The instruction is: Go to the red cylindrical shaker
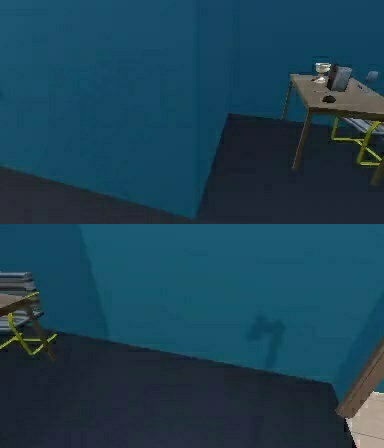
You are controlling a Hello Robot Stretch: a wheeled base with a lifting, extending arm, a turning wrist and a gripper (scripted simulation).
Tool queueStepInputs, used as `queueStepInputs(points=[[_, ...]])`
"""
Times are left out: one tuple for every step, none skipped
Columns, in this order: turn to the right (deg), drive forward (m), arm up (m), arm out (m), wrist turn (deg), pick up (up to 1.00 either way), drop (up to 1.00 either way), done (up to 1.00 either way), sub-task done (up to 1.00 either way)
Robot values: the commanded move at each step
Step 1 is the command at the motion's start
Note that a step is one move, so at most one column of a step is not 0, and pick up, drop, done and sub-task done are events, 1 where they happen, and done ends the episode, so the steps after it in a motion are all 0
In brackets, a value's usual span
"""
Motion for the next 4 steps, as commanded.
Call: queueStepInputs(points=[[21.0, 0.00, 0.00, 0.00, 0.0, 0.00, 0.00, 0.00, 0.00], [0.0, 1.00, 0.00, 0.00, 0.0, 0.00, 0.00, 0.00, 0.00], [0.0, 1.00, 0.00, 0.00, 0.0, 0.00, 0.00, 0.00, 0.00], [3.0, 0.00, 0.00, 0.00, 0.0, 0.00, 0.00, 0.00, 0.00]])
